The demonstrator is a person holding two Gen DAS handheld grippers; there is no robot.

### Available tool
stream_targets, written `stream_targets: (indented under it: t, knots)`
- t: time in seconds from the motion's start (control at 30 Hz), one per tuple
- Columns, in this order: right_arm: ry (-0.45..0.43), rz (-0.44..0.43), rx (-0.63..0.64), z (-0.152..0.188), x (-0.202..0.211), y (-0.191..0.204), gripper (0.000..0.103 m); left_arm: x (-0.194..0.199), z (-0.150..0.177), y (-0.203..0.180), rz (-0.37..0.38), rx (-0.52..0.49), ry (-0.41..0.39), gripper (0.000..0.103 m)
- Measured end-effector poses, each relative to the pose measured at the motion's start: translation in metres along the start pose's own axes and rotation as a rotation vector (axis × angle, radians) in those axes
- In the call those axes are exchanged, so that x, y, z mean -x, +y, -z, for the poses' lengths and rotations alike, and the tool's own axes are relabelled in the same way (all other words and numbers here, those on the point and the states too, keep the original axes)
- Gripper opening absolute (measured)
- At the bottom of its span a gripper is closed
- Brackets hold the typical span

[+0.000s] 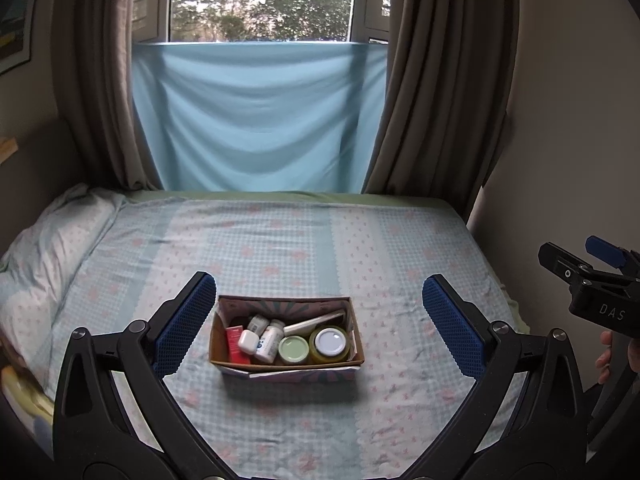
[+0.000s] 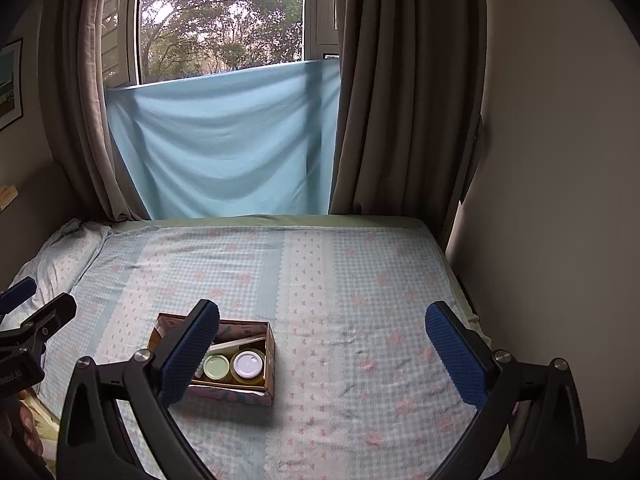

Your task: Organize rigid objects

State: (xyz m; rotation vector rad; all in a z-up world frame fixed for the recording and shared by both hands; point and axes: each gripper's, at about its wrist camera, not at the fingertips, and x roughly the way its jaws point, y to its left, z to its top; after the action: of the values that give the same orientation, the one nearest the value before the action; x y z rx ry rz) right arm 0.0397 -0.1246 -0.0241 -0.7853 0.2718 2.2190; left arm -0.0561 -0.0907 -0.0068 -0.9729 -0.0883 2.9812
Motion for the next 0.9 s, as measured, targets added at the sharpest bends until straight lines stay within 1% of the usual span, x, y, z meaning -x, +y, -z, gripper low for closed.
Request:
stream_targets:
  t: [0.23, 0.63, 0.77, 0.9]
  knots:
    - [-0.016, 0.000, -0.013, -0.003, 0.004, -0.001, 0.103, 0.004, -0.003, -0.003, -0.002, -0.012, -0.015, 0.103]
    - [-0.029, -0.001, -0.014, -0.005, 0.007, -0.002, 0.103, 0.002, -0.003, -0.006, -0.017, -0.021, -0.016, 0.103]
    - [-0.033, 0.000, -0.015, -0.005, 0.007, -0.002, 0.103, 0.009, -0.003, -0.008, -0.026, -0.026, -0.059, 0.103]
    - [-0.034, -0.001, -0.017, -0.006, 0.006, -0.003, 0.103, 0.011, -0.005, -0.010, -0.049, -0.033, -0.074, 0.103]
